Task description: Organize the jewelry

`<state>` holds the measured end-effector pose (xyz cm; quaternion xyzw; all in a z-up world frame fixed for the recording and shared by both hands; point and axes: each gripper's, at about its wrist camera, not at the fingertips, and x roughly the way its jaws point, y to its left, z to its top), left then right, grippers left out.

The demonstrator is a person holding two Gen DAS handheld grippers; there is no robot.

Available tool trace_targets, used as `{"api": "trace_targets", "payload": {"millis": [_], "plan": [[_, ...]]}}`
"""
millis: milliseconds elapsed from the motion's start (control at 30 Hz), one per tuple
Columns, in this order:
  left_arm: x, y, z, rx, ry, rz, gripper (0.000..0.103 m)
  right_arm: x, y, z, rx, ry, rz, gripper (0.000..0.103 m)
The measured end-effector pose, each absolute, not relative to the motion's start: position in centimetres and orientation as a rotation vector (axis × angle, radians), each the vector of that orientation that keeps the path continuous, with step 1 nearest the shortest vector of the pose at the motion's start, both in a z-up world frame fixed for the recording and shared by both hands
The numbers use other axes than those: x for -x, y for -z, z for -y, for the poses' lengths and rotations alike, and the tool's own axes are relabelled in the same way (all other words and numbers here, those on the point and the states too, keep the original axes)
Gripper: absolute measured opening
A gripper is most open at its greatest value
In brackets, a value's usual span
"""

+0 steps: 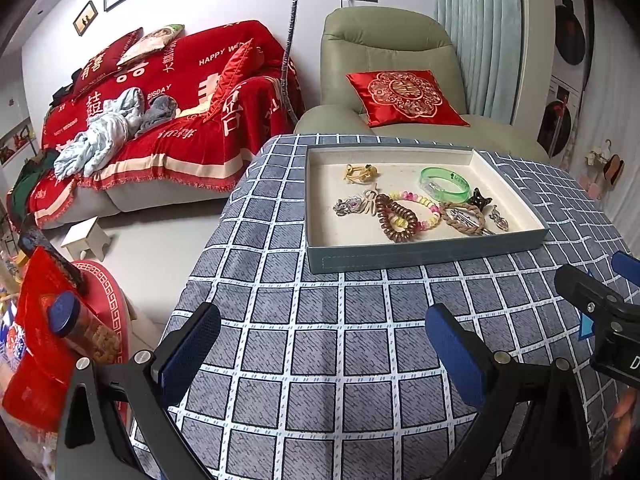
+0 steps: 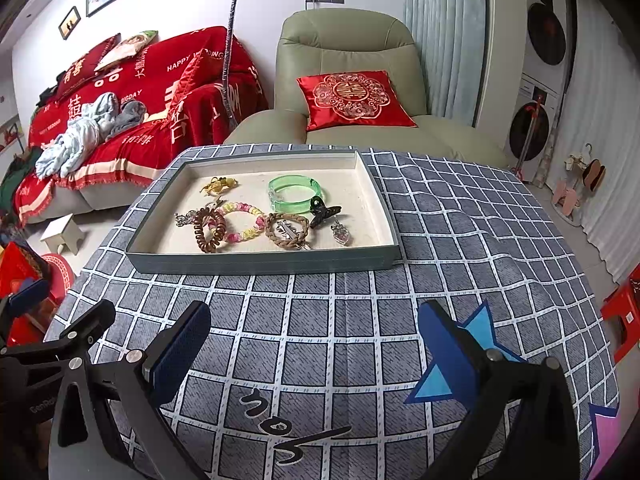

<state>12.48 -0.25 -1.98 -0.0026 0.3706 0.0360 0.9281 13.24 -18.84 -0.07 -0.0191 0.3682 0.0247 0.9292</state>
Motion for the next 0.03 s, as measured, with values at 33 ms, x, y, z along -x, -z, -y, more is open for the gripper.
{"api": "trace_targets", "payload": {"millis": [33], "plan": [[-12.49, 2.01, 0.26, 0.006, -0.071, -0.762, 0.103, -13.24, 0.09, 18.88, 0.040, -0.050, -0.754, 0.103]]}}
